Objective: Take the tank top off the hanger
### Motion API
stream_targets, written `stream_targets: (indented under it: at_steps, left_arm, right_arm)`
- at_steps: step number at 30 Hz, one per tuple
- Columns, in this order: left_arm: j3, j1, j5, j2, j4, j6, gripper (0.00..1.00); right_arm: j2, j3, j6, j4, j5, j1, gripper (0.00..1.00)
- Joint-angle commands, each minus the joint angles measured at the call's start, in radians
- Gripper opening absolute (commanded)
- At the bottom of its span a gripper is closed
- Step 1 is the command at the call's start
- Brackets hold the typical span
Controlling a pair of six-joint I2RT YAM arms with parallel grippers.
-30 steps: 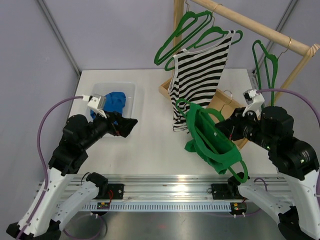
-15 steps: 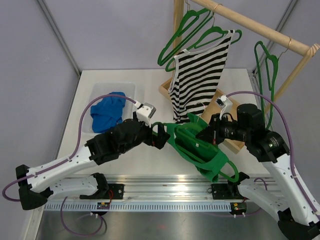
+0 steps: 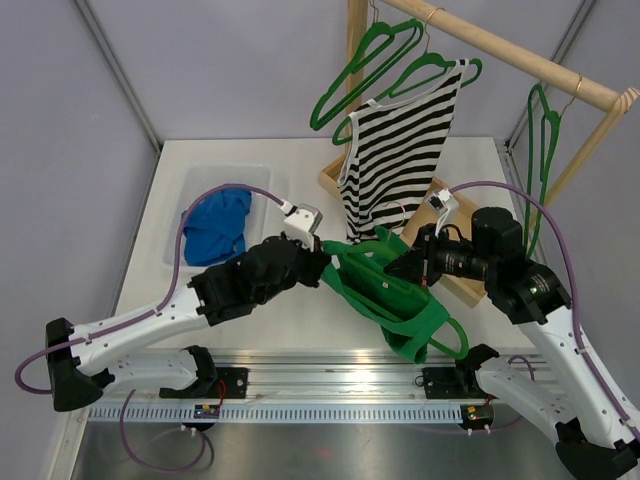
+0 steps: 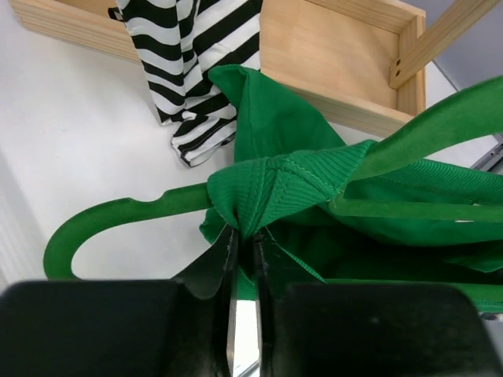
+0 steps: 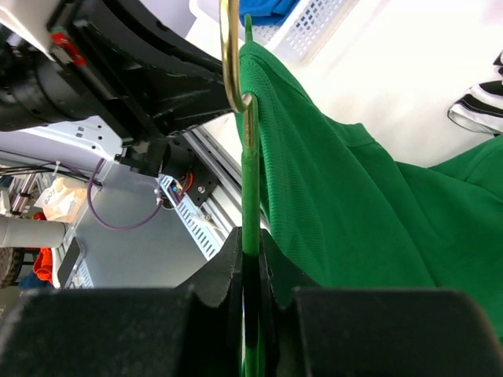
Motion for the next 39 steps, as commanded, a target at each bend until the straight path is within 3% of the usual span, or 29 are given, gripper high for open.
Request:
stream_targets:
  at_steps: [1, 7, 9, 14, 20, 25, 29, 34, 39]
  left_arm:
    - [0.051, 0.000, -0.106, -0.014, 0.000, -0.008, 0.00]
    - [0.070, 0.010, -0.398, -0.055, -0.222, -0.138, 0.00]
    - [0.068, 0.076, -0.438, -0.081, -0.278, -0.200, 0.00]
    - [0.030, 0.285, -0.390, -0.162, -0.373, -0.275, 0.00]
    - [0.047, 0.386, -0.346, -0.221, -0.419, -0.283, 0.00]
    - [0.031, 0.394, -0.199, -0.224, -0.361, -0.241, 0.00]
    - [0.011, 0.396, -0.044, -0.239, -0.310, -0.250, 0.00]
    - [0.039, 0.408, -0.117, -0.256, -0.332, -0.268, 0.00]
    - [0.021, 0.416, -0.067, -0.221, -0.324, -0.277, 0.00]
  right_arm:
    - [0.004, -0.018, -0.019, 0.046, 0.004, 0.005, 0.00]
    - [-0.004, -0.089, -0.089, 0.023, -0.098, 0.005, 0.00]
    - [-0.017, -0.110, -0.111, 0.031, -0.142, 0.005, 0.00]
    - [-0.091, -0.121, -0.143, 0.043, -0.240, 0.006, 0.00]
    - [-0.125, -0.121, -0.180, 0.049, -0.310, 0.009, 0.00]
    - [-0.158, -0.135, -0.165, 0.141, -0.312, 0.009, 0.00]
    - [-0.188, -0.149, -0.191, 0.209, -0.435, 0.009, 0.00]
    - [-0.162, -0.127, -0.226, 0.144, -0.407, 0.009, 0.00]
    - [-0.198, -0.185, -0.160, 0.346, -0.485, 0.009, 0.00]
